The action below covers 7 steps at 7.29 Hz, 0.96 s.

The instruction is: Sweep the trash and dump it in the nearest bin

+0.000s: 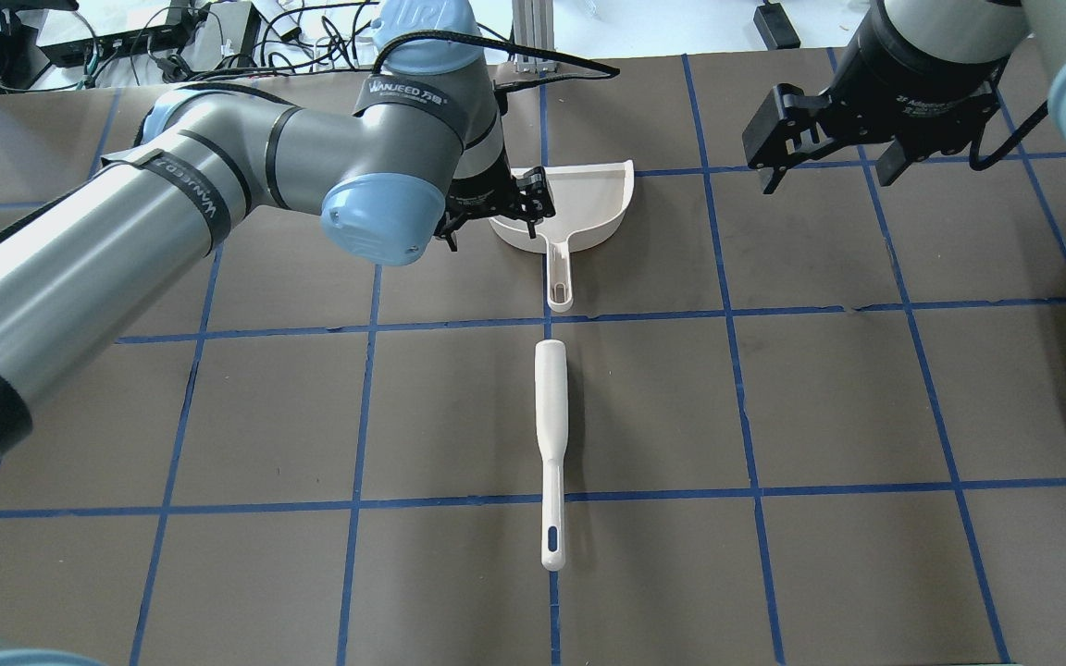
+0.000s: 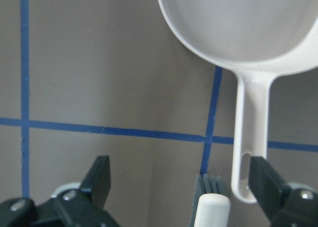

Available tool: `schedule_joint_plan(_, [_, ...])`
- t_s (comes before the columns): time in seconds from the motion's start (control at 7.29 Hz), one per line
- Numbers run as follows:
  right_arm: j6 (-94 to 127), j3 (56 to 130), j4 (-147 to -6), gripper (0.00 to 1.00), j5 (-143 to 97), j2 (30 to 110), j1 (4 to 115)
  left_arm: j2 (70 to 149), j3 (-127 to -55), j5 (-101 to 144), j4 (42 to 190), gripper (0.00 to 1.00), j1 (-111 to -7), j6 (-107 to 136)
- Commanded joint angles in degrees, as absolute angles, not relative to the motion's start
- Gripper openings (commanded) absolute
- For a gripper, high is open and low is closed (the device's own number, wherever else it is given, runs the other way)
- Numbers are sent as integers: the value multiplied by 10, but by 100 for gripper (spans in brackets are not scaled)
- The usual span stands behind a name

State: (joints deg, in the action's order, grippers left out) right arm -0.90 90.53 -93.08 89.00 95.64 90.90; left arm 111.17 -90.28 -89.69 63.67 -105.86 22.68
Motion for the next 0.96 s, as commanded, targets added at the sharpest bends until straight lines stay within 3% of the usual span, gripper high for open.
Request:
schedule_joint_plan(0.0, [-9,905,-931,100,890,956,909,1060,-925,-955,643,100,-1030,222])
schedule_joint_plan(0.82, [-11,905,-931,100,890,956,909,923,-916,-955,828,100,-936,58])
